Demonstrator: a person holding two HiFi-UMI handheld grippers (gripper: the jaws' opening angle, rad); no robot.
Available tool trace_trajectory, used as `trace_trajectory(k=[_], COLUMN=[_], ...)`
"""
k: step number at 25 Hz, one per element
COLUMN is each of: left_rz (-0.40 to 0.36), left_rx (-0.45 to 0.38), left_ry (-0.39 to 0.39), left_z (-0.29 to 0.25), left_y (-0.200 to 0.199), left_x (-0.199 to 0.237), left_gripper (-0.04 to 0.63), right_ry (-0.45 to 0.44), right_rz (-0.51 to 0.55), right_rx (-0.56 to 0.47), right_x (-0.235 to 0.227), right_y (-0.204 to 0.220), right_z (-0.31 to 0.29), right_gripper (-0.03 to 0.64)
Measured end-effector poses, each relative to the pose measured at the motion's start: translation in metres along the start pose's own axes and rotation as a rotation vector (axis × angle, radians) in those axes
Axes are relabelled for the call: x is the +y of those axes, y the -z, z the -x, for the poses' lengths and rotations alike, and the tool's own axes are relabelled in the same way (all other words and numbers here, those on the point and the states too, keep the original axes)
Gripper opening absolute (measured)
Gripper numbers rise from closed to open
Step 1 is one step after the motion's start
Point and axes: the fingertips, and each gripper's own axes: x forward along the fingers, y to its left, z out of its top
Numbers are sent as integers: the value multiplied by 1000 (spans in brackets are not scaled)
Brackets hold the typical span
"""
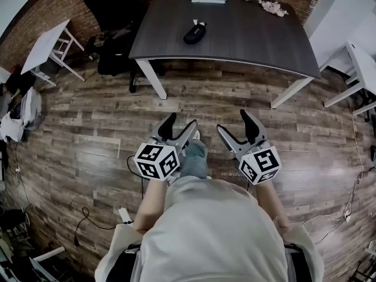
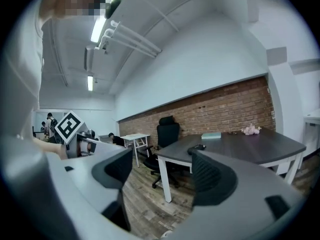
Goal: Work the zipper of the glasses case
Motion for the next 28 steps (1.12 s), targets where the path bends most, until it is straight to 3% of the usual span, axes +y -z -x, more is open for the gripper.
trace_trajectory(k=[4, 18, 28], left_rz=[-22, -33, -29], left_rx=[-6, 32, 123], left_ry=[21, 99, 133], left_z=[-33, -165, -242], left_y=[-14, -109, -131], left_x=[20, 135, 206], left_gripper=[342, 342, 342], right_ry=[37, 87, 130], right_rz=[0, -14, -51], right_rx=[-26, -13, -11], right_x=[-31, -120, -164], right_y=[-7, -53, -52], right_z=[-33, -195, -276], right_gripper=[377, 388, 387])
